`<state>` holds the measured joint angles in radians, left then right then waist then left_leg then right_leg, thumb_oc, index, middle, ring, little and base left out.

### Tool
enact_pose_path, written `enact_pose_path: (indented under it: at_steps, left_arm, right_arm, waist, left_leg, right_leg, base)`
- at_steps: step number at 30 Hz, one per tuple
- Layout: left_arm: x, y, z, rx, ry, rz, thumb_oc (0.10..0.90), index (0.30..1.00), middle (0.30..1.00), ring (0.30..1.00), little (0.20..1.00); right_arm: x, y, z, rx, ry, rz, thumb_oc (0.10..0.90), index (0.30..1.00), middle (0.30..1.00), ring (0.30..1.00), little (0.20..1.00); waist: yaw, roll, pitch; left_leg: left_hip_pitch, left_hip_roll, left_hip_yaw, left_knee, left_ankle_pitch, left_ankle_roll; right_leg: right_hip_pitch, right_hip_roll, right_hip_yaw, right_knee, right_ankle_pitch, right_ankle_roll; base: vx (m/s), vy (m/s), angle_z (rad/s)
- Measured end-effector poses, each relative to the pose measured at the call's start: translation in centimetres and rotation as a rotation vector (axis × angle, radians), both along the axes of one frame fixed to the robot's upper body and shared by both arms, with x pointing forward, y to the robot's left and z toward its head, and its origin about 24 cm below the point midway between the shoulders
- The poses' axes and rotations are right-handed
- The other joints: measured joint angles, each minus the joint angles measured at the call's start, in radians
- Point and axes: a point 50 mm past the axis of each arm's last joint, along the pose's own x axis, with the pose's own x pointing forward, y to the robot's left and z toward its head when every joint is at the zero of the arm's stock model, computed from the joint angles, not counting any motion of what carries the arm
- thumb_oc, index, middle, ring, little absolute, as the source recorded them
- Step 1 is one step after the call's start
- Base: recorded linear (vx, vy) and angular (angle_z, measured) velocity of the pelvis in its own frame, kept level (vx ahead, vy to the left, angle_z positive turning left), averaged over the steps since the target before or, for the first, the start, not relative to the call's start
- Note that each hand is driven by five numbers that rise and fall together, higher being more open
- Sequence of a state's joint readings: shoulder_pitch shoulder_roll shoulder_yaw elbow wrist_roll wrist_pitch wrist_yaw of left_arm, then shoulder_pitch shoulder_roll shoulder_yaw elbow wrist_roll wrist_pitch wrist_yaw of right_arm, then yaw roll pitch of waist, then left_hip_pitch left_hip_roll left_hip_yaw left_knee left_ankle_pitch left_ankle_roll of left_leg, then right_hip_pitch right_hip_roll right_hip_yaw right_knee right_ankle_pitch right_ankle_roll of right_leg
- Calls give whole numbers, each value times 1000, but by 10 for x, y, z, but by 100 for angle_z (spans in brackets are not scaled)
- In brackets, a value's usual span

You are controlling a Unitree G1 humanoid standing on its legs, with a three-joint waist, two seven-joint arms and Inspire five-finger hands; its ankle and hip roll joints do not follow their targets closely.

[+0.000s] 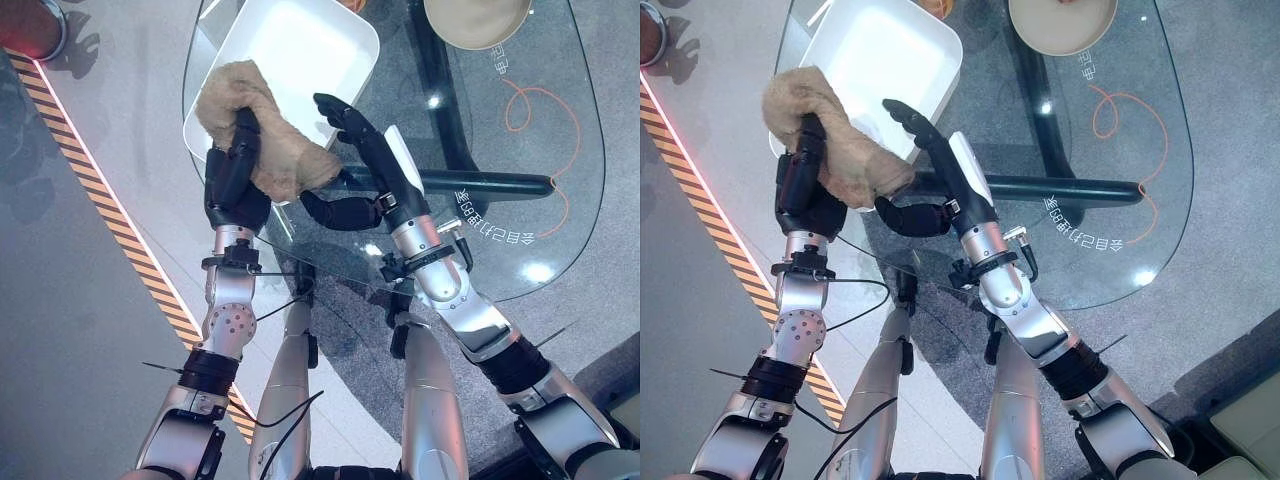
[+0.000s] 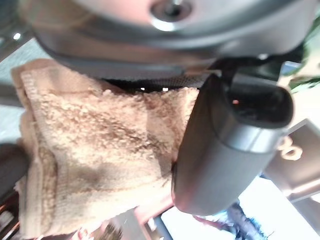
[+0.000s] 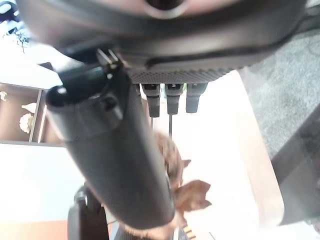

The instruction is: Wipe the table with a cloth and put it in the basket.

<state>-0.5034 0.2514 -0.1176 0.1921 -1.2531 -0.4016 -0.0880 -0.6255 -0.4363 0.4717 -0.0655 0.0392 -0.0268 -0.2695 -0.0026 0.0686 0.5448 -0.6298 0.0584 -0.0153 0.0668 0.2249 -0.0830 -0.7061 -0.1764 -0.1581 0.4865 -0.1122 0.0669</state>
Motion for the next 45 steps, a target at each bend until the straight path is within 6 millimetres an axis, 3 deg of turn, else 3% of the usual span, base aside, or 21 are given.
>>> enact_pose_path:
  at_steps: [5,15,20,26,29,31,33,39,45]
  left_arm:
    - [-1,13,0,-49,28,102,100,300,300,300,200]
    - [-2,19,1,-30,60,178,100,300,300,300,200]
    - [-3,18,4,26,57,210,100,300,300,300,200]
    - [-4,24,9,134,51,278,100,300,300,300,200]
    - [-5,32,16,225,38,339,100,300,300,300,200]
    - [-5,33,18,246,34,353,100,300,300,300,200]
    - [-6,39,24,314,22,403,100,300,300,300,200]
    - [-3,50,41,427,-12,492,100,300,300,300,200]
    - [7,61,58,525,-10,601,100,300,300,300,200]
  right_arm:
    - [1,-3,2,14,-8,-17,800,900,900,900,900]
    - [2,-5,2,29,-12,-40,800,900,900,900,900]
    - [12,-20,-4,66,-10,-170,800,900,900,900,900]
    - [27,-66,-15,152,-9,-454,800,900,900,900,900]
    - [28,-92,-21,210,-26,-593,800,900,900,900,900]
    - [28,-97,-22,217,-29,-621,800,900,900,900,900]
    - [30,-120,-30,253,-20,-746,800,900,900,900,900]
    - [29,-160,-44,313,-7,-961,800,900,900,900,900]
    - [24,-204,-77,317,95,-1194,800,900,900,900,900]
  waist:
    - [3,0,0]
    - [5,0,0]
    - [1,0,0]
    - [-3,0,0]
    - [-6,0,0]
    - [-5,0,0]
    - [-6,0,0]
    - [-32,0,0]
    - [-46,0,0]
  left_leg:
    - [0,0,0,1,0,0]
    - [0,0,0,1,0,0]
    - [0,0,0,1,0,0]
    - [2,1,4,0,0,0]
    - [4,3,9,0,-1,1]
    - [5,2,11,0,-1,2]
    - [19,2,29,-9,-2,3]
    - [24,6,37,-14,-2,3]
    - [26,9,51,-16,-3,4]
  right_leg:
    - [0,-1,0,1,0,0]
    - [-1,-1,2,1,0,0]
    - [-1,-2,4,1,0,0]
    - [-1,-1,8,0,0,0]
    - [-3,0,13,-1,1,1]
    - [-3,0,15,-1,2,1]
    - [-1,1,27,-3,5,4]
    - [7,5,30,-25,17,8]
    - [7,9,43,-40,26,12]
  base:
    - [0,0,0]
    - [0,0,0]
    - [0,0,0]
    - [0,0,0]
    - [-16,19,-4]
    - [-1,2,-4]
    - [-17,28,-14]
    - [-11,18,-5]
    - [-8,7,-6]
